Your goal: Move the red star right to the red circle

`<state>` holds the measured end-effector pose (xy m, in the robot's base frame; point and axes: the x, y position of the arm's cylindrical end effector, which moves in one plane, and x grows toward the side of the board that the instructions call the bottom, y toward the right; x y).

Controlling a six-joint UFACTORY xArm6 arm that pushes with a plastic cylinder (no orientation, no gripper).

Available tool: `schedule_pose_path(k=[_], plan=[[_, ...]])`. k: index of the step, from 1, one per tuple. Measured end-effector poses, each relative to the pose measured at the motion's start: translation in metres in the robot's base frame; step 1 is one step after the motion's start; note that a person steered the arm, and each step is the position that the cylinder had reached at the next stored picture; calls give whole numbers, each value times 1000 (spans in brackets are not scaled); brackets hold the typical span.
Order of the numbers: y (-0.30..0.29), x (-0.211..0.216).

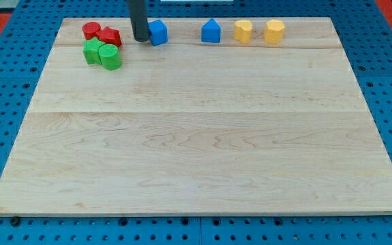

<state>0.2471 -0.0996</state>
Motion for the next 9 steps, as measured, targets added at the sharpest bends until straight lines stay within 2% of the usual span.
schedule_pose_path(k=[1, 2, 3, 4, 5, 9], plan=[[20, -7], [1, 14], [-26, 61], [-65, 61], [-93, 39], [-106, -10]])
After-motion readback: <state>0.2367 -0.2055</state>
